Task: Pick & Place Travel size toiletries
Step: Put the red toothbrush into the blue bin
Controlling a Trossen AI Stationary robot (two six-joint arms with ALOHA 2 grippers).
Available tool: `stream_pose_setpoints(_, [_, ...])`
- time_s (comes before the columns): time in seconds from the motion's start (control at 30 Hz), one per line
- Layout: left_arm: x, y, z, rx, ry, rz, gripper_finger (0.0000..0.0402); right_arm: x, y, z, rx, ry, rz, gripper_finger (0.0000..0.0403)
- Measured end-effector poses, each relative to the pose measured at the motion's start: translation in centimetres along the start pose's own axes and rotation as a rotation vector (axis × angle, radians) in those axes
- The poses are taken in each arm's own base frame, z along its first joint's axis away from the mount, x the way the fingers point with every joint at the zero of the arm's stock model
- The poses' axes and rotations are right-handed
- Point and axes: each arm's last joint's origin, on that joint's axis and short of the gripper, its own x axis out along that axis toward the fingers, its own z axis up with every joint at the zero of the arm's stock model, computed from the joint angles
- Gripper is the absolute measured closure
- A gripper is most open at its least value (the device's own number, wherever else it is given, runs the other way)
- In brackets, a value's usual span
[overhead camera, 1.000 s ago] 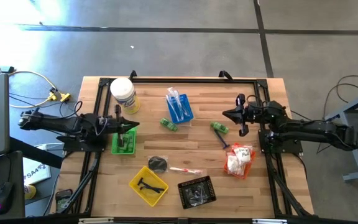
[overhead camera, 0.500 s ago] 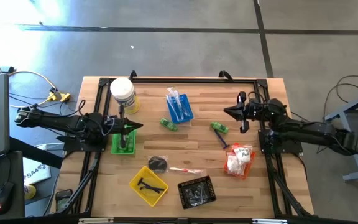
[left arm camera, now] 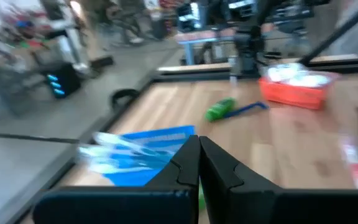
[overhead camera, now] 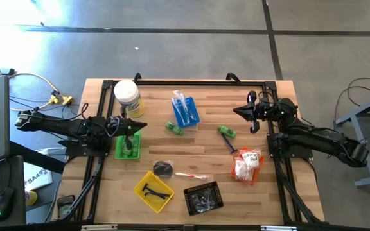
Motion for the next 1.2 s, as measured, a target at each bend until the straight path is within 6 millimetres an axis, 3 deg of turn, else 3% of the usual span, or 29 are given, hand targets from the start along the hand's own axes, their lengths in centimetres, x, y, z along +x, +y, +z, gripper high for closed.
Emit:
stream_pose_setpoints(0.13, [0.0,0.2,0.2,0.009,-0.016,0.074,0.0402,-0.1,-0.1,0.0,-0.031,0.003,-0.002,0.0401])
stream_pose_setpoints(0.7, [0.3,-0.1,-0.6,-0.005,0.061,0.045,0.0401,-0.1,0.5,-0.5,0.017,0.004,0.076,0.0401])
stream_pose_setpoints(1.2, [0.3,-0.1,-0.7,-0.012,0.067,0.044,0.0402,-2.3,0.1,-1.5,0.009,-0.059,-0.012,0.0401])
